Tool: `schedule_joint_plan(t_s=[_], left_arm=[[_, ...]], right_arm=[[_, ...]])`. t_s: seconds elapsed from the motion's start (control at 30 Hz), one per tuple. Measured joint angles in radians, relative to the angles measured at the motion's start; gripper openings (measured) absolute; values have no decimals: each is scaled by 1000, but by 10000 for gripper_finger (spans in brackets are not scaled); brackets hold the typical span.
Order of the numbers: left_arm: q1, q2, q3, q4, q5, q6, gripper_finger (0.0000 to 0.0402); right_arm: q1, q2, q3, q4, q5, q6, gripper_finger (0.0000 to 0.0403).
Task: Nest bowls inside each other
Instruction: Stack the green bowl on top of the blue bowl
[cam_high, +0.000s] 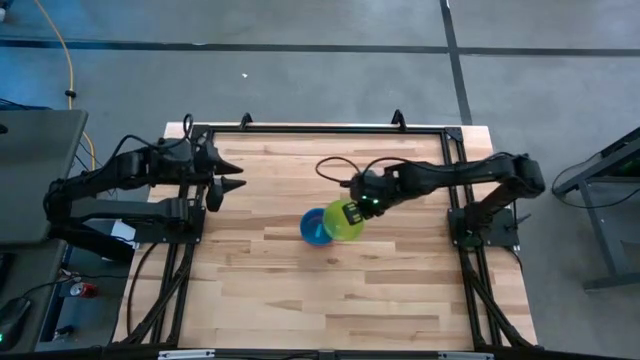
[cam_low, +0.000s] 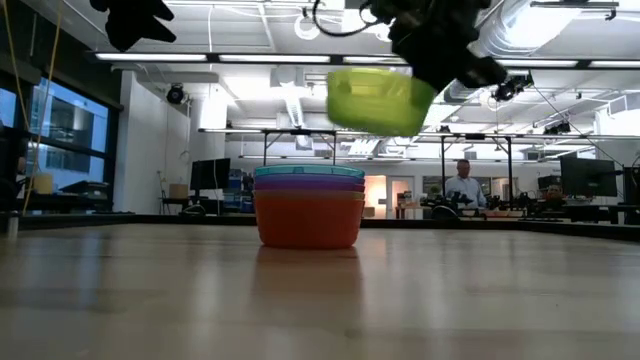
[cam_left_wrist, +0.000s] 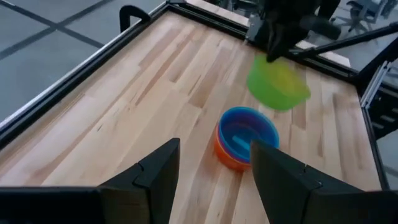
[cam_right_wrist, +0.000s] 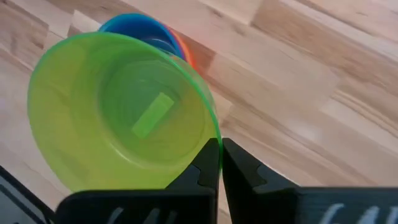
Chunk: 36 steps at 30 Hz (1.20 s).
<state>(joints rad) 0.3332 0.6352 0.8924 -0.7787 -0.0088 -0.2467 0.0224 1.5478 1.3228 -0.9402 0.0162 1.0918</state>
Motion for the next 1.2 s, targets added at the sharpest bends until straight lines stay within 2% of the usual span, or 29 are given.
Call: schedule_joint_plan(t_s=[0.33,1.2], left_arm=[[0,-8,-44,27,23,-45,184],[0,-8,-46,49,24,-63,184]], right_arm=[[-46,135,0,242,-63,-54,0],[-51,243,-1,254,-107,-71,0]])
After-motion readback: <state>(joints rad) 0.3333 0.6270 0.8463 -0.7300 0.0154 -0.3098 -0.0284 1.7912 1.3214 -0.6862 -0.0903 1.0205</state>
